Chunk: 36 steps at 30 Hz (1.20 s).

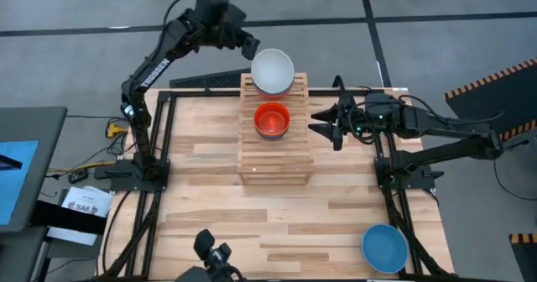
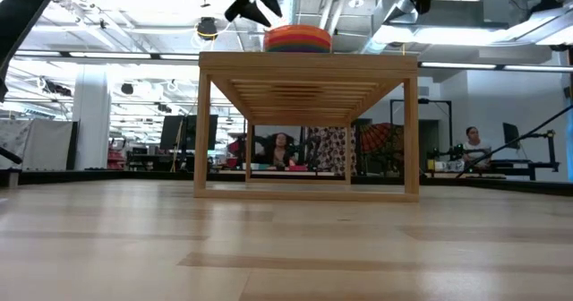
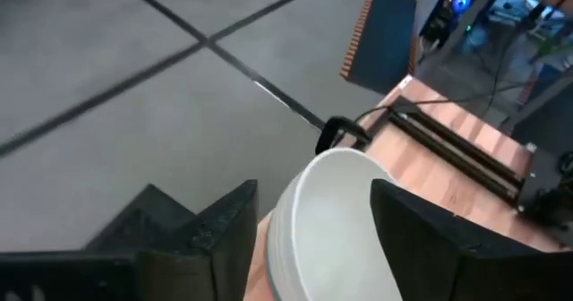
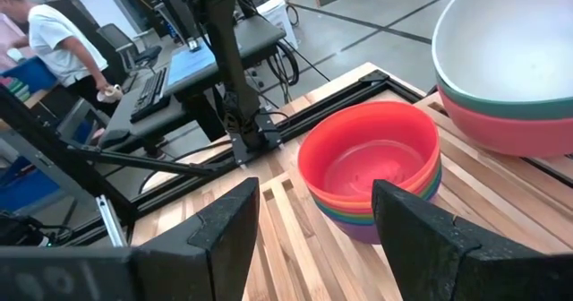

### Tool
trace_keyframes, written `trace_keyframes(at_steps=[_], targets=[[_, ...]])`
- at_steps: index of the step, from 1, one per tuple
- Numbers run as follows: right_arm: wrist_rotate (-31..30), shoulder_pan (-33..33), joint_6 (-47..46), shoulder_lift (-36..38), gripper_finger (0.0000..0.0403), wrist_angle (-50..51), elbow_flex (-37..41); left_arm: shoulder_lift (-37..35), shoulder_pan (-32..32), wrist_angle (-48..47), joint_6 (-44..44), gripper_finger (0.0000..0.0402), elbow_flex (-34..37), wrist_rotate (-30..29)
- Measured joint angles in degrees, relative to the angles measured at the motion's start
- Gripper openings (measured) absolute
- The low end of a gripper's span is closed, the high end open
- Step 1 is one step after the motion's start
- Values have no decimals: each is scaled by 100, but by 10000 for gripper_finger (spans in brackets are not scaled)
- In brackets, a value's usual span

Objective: Place and stack bowls onto a shelf
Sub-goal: Stack the big white bowl on top of the big green bowl on the shelf

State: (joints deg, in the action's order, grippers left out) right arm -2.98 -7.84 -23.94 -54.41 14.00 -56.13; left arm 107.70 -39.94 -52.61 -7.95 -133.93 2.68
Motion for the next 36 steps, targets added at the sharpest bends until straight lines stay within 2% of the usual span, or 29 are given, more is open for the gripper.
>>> trace_keyframes(at_steps=[4, 6, 9, 11, 16, 19, 24, 29, 32, 36], targets=[[-2, 0, 4, 0, 243, 3, -1, 23, 8, 4, 387, 182, 16, 7], [-2, 0, 6, 0, 243, 4, 0, 16, 35, 377, 527, 141, 182, -25], [-2, 0, 22, 0, 243, 7, 0, 5, 105, 1045, 483, 40, 575, -76], [-2, 0, 23, 0, 243, 7, 0, 5, 165, 1375, 470, 14, 818, -106], [-2, 0, 27, 0, 243, 9, 0, -113, 363, 2102, 589, 1, 1649, -314], [-2, 0, 37, 0, 243, 11, 1, -337, 480, 3234, 622, 0, 2392, -368], [-4, -2, 39, 0, 243, 33, 0, -990, 488, 5462, 53, 0, 3773, -399], [-65, -7, 40, 0, 243, 39, 0, -1238, 487, 6166, -58, 0, 4905, -556], [-212, -7, 41, 0, 243, 50, -1, -1335, 494, 6568, -179, 0, 5061, -648], [-221, -7, 39, 0, 243, 50, 0, -1284, 490, 6502, 49, 0, 5097, -967]])
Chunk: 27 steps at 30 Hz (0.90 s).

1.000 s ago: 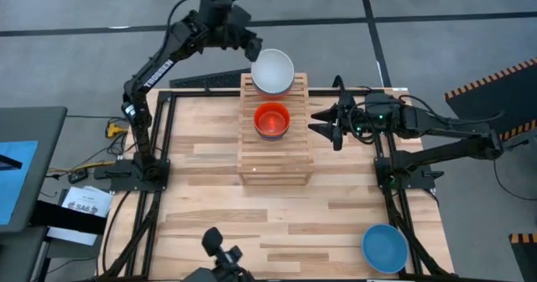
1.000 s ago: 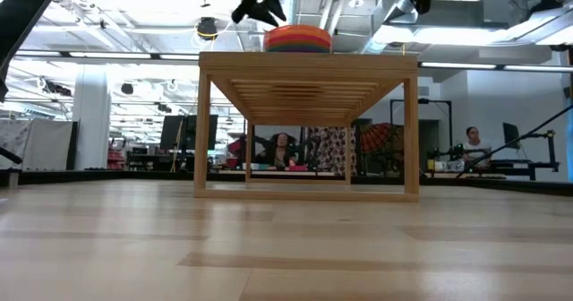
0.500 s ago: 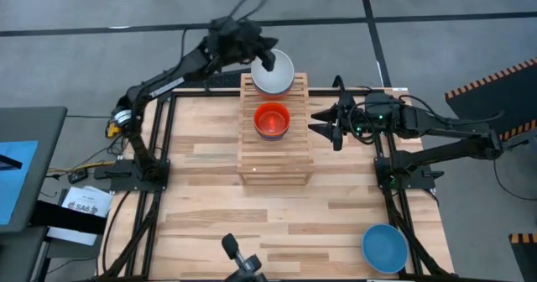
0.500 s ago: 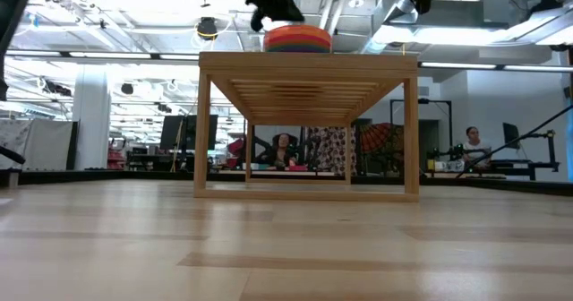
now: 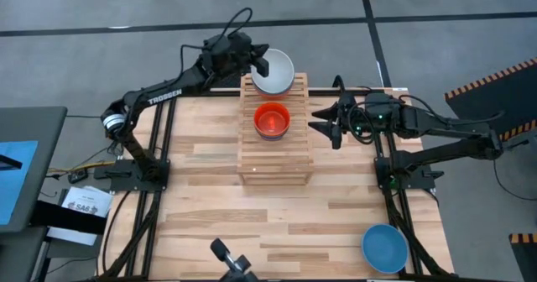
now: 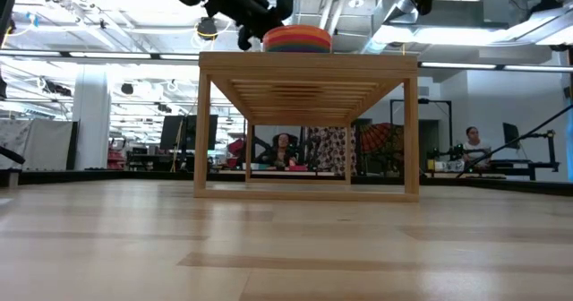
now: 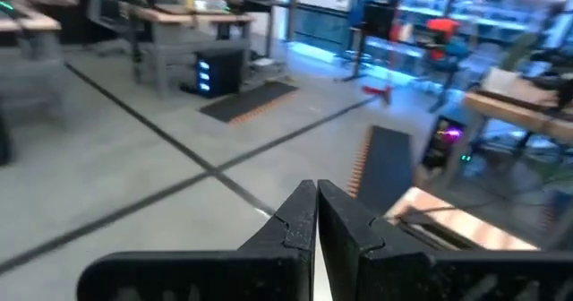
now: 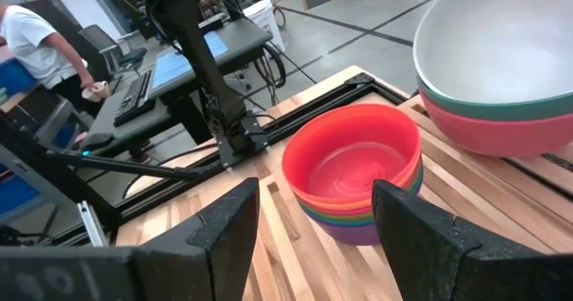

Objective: Place and stack bowls onto a shelf
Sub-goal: Stack the big white bowl on top of the big green bowl on the shelf

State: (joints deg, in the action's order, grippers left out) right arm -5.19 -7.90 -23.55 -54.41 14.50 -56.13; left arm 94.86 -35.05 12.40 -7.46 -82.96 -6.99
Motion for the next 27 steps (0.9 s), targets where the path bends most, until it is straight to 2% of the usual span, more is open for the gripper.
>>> trace_keyframes(at_steps=[4, 12, 17, 24, 27], targets=[[0, 0, -68, 0, 243, 0, 0, -30, -51, -49, 176, 0, -13, -346], [0, 0, -97, 0, 243, 0, 0, -14, -136, -791, 149, 0, -11, -390], [0, 0, -105, 0, 243, 0, 0, -14, -136, -1287, 103, 0, -11, -630], [0, 0, -178, 0, 243, -6, -1, -12, -133, -1637, 19, 0, -11, -638], [-2, 0, -214, -1, 243, -71, 0, -76, -95, -1507, 17, 0, -5, -492]])
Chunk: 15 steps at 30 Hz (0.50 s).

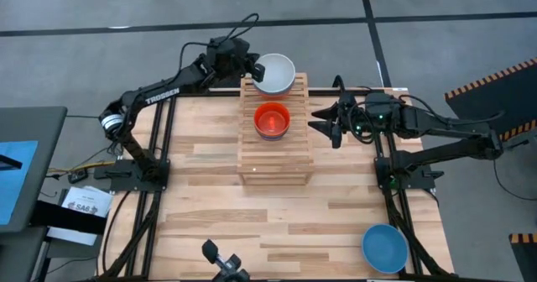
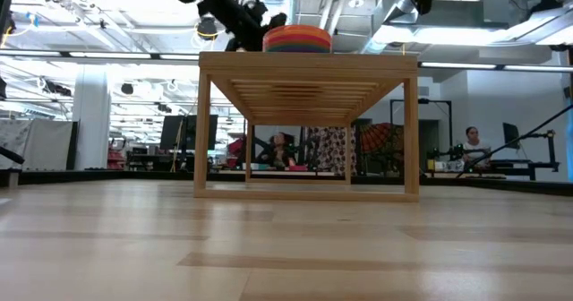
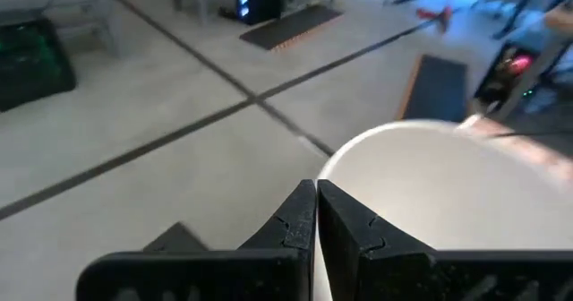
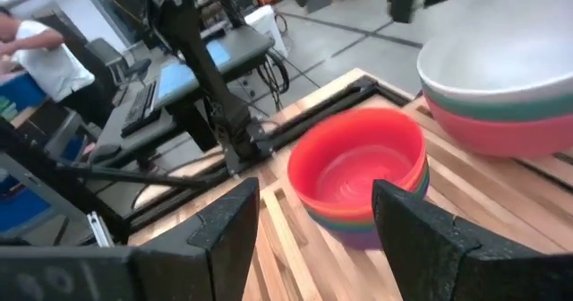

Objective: Place and stack bowls onto a shelf
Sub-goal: Stack the big white bowl on top of the big green bowl on the shelf, then stack the big blue bowl on top of the big white bowl on the shelf

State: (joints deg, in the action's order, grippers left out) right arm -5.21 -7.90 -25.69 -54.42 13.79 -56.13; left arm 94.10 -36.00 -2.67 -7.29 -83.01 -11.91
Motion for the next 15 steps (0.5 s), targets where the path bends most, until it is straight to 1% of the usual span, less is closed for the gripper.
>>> trace_keyframes(at_steps=[1, 3, 5, 7, 9, 11, 12, 14, 15], targets=[[-24, 0, 1, -1, 243, -56, 2, -79, 1, 86, 9, 0, 5, 61], [-263, 0, 3, -1, 243, -264, 2, -276, 4, 521, 63, 0, -3, 138], [-722, -22, 4, -36, 243, -601, 2, -520, 4, 695, 66, 0, -9, 245], [-1095, -105, 10, -120, 243, -907, -5, -733, 4, 661, 63, 0, -12, 359], [-1149, -253, 51, -166, 243, -984, 6, -983, 1, 415, 61, 0, -5, 592], [-1150, -361, 68, -266, 243, -1079, -16, -1272, 44, 156, 68, 0, -3, 993], [-1146, -369, 66, -291, 243, -970, -3, -1418, 85, -28, 114, 0, -3, 1223], [-1073, -442, 82, -329, 243, -924, 12, -1761, 241, -96, 233, 0, 205, 1562], [-958, -467, 85, -324, 243, -928, 10, -1958, 347, -103, 235, 0, 406, 1608]])
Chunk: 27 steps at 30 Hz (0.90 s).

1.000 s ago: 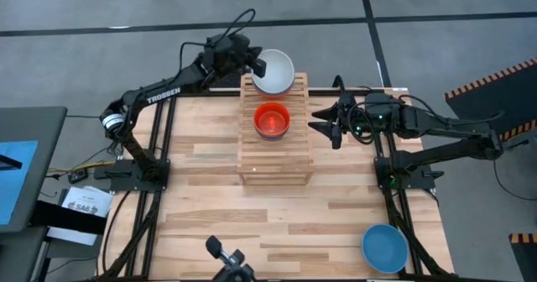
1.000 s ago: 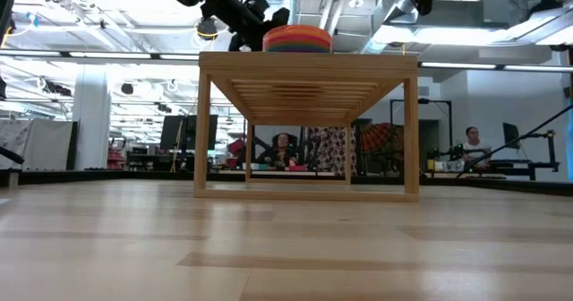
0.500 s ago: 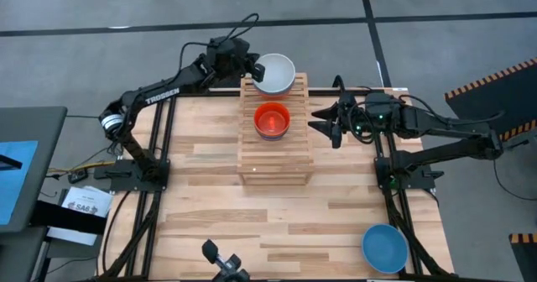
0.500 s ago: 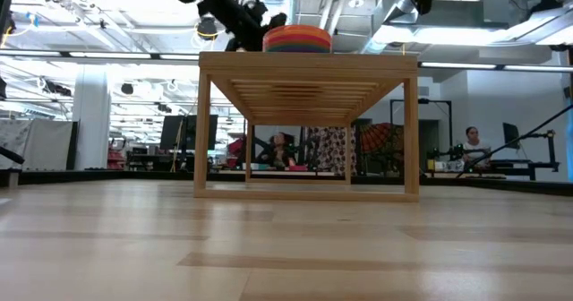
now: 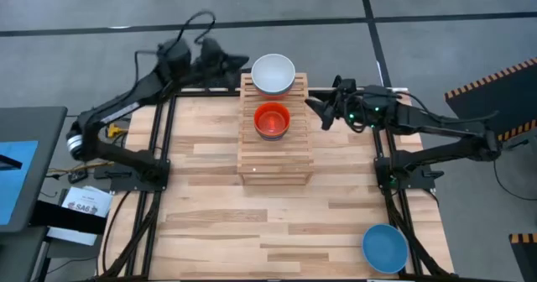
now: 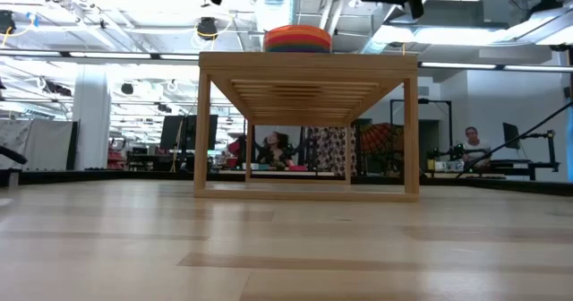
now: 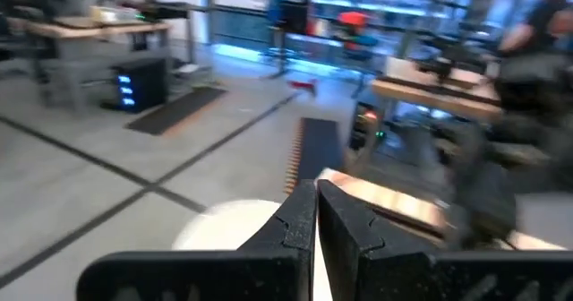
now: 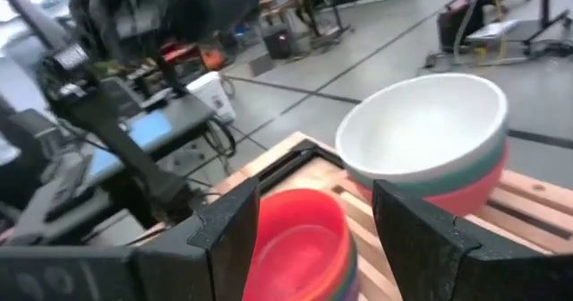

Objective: Place and stack bowls onto a shelf
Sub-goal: Stack the big blue bowl on top of the big white bowl on the shelf

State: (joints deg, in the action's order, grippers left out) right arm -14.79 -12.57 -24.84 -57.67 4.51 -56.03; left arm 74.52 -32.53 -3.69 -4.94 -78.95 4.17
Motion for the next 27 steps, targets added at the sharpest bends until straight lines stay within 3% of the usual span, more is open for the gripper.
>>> trace_keyframes(at_steps=[8, 12, 21, 27], targets=[[605, -5, 182, 3, 243, -34, -7, -1904, 1214, 1694, -313, 0, 2671, -660], [735, 61, 284, 2, 243, -26, -7, -2579, 1615, 2204, -325, 0, 3525, -1096], [907, 95, 161, 0, 243, -24, -7, -3187, 1718, 2232, -329, 0, 3804, -1283], [2593, 519, -824, 93, 243, 606, -23, -3177, 1715, 2166, -610, 0, 3804, -1192]])
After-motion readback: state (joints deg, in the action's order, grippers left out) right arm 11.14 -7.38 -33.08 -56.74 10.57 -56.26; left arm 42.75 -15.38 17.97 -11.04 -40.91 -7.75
